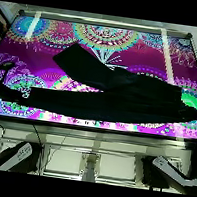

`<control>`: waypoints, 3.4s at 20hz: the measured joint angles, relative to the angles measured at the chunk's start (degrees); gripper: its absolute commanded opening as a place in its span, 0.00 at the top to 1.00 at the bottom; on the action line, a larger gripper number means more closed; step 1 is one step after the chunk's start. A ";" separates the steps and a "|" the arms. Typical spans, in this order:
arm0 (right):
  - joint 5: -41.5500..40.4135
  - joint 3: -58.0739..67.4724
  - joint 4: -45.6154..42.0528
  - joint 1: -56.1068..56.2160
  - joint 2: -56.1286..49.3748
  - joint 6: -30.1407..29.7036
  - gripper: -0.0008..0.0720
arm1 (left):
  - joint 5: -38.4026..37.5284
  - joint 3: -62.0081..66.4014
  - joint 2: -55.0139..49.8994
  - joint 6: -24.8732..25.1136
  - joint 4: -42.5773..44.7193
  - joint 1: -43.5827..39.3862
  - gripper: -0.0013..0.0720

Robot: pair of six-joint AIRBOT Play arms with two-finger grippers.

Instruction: Fold the clothes and pants, and hang the long-sleeved shirts on hangers.

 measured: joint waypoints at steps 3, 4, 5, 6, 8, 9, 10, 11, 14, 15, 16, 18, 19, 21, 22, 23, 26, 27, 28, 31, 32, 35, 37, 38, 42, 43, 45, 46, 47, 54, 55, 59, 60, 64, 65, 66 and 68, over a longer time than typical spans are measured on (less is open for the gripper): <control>-0.17 -4.02 -1.97 -1.14 0.17 0.00 0.95 | 0.31 -2.78 0.00 0.22 1.05 -0.28 0.95; -0.39 -5.53 -2.69 -1.31 0.24 0.02 0.95 | 0.37 -3.41 0.00 0.22 1.22 -0.33 0.94; -0.72 -6.86 -3.52 -1.46 0.24 0.02 0.95 | 0.42 -3.82 0.00 0.22 1.40 -0.35 0.90; -1.14 -8.13 -4.33 -1.55 0.31 0.02 0.94 | 0.59 -4.15 0.00 0.24 1.51 -0.37 0.80; -2.14 -10.10 -6.49 -1.70 0.66 0.11 0.94 | 0.70 -4.55 0.00 0.22 1.22 -0.39 0.80; -2.58 -10.71 -7.48 -1.92 1.01 0.35 0.94 | 0.70 -4.70 0.00 0.22 0.72 -0.39 0.80; -3.02 -11.19 -8.39 -2.38 1.42 0.61 0.94 | 0.70 -4.76 0.00 0.22 0.15 -0.42 0.76; -3.41 -11.50 -9.05 -3.02 1.88 0.81 0.91 | 0.70 -4.83 0.00 0.22 -0.20 -0.44 0.61; -4.70 -12.07 -10.47 -5.16 2.93 1.31 0.46 | 0.70 -4.87 0.00 0.22 -0.48 -0.44 0.39; -4.98 -12.13 -10.73 -5.62 3.13 1.42 0.32 | 0.72 -4.74 -0.02 0.24 -0.48 -0.44 0.39; -5.09 -12.17 -10.71 -5.90 3.28 1.57 0.28 | 0.85 -4.42 0.00 0.22 -0.48 -0.44 0.38; -5.44 -11.87 -10.60 -6.32 3.45 2.34 0.27 | 1.64 -2.82 -0.02 0.13 -0.79 -0.48 0.38; -5.77 -11.39 -10.60 -6.45 3.50 2.78 0.27 | 2.36 -1.55 -0.04 -0.39 -1.49 -0.57 0.38; -6.21 -9.57 -10.03 -6.58 3.58 3.54 0.27 | 4.33 2.27 -0.37 -1.22 -5.33 -0.81 0.39; -6.49 -8.41 -9.55 -6.60 3.58 3.78 0.27 | 4.98 4.66 -1.05 -1.86 -7.93 -1.01 0.39; -6.67 -7.13 -8.57 -6.67 3.61 3.82 0.27 | 5.49 7.48 -2.27 -2.64 -10.93 -1.38 0.39; -7.06 -3.54 -1.57 -6.71 3.61 1.81 0.27 | 6.29 18.32 -9.70 -5.55 -18.86 -4.50 0.38; -7.06 -2.75 1.57 -6.71 3.61 0.63 0.27 | 6.49 22.12 -12.98 -6.40 -20.57 -6.03 0.39; -7.08 -2.23 4.28 -6.58 3.61 -0.50 0.27 | 6.49 26.18 -16.98 -7.63 -21.79 -7.78 0.38; -6.99 -1.33 9.05 -5.22 3.61 -3.08 0.27 | 6.73 38.01 -29.75 -12.68 -23.82 -12.11 0.32; -6.82 -1.16 10.01 -4.48 3.61 -3.78 0.27 | 6.75 41.59 -33.75 -14.05 -24.26 -13.20 0.32; -6.80 -0.92 11.43 -1.92 3.61 -5.14 0.27 | 6.99 51.23 -44.54 -17.84 -24.65 -15.47 0.32; -6.60 -0.83 11.98 0.17 3.61 -5.62 0.27 | 7.80 56.11 -49.59 -20.02 -23.12 -16.35 0.32; -6.62 -0.81 12.11 1.33 3.61 -5.79 0.27 | 8.41 57.94 -51.41 -21.20 -21.57 -16.59 0.32; -7.15 -0.81 12.50 5.99 3.61 -6.12 0.28 | 13.00 61.86 -55.39 -25.51 -16.06 -17.05 0.32; -7.43 -0.81 12.46 7.15 3.61 -6.14 0.29 | 14.34 62.29 -56.06 -26.32 -15.37 -17.11 0.32; -8.00 -0.81 12.55 9.18 3.61 -6.16 0.29 | 16.79 62.86 -57.35 -26.97 -14.34 -17.42 0.32; -8.28 -0.81 12.57 10.08 3.61 -6.16 0.29 | 17.70 63.04 -58.14 -27.34 -13.97 -17.64 0.32; -8.44 -0.81 12.59 10.82 3.61 -6.14 0.29 | 18.49 63.12 -58.77 -27.67 -13.60 -17.86 0.32; -8.76 -0.81 12.83 13.07 3.61 -5.90 0.30 | 23.10 63.43 -62.12 -28.06 -11.06 -19.69 0.32; -8.74 -0.81 12.81 13.11 3.61 -5.88 0.30 | 23.47 63.43 -62.34 -28.11 -10.93 -19.87 0.32; -8.63 -0.81 12.81 13.25 3.61 -5.86 0.30 | 24.81 63.45 -63.41 -28.11 -10.67 -20.26 0.32; -8.70 -0.81 12.81 13.25 3.61 -5.86 0.30 | 24.98 63.45 -63.67 -28.11 -10.62 -20.33 0.33; -9.16 -0.81 12.79 13.29 3.61 -5.86 0.30 | 25.90 63.45 -64.30 -28.33 -10.54 -20.46 0.43; -9.27 -0.81 12.79 13.29 3.61 -5.86 0.30 | 25.90 63.47 -64.41 -28.41 -10.47 -20.50 0.42; -9.38 -0.81 12.76 13.29 3.61 -5.86 0.30 | 25.86 63.47 -64.41 -28.57 -10.01 -20.59 0.41; -9.49 -0.81 12.70 13.29 3.61 -5.86 0.30 | 24.81 63.49 -63.91 -28.63 -8.46 -20.72 0.41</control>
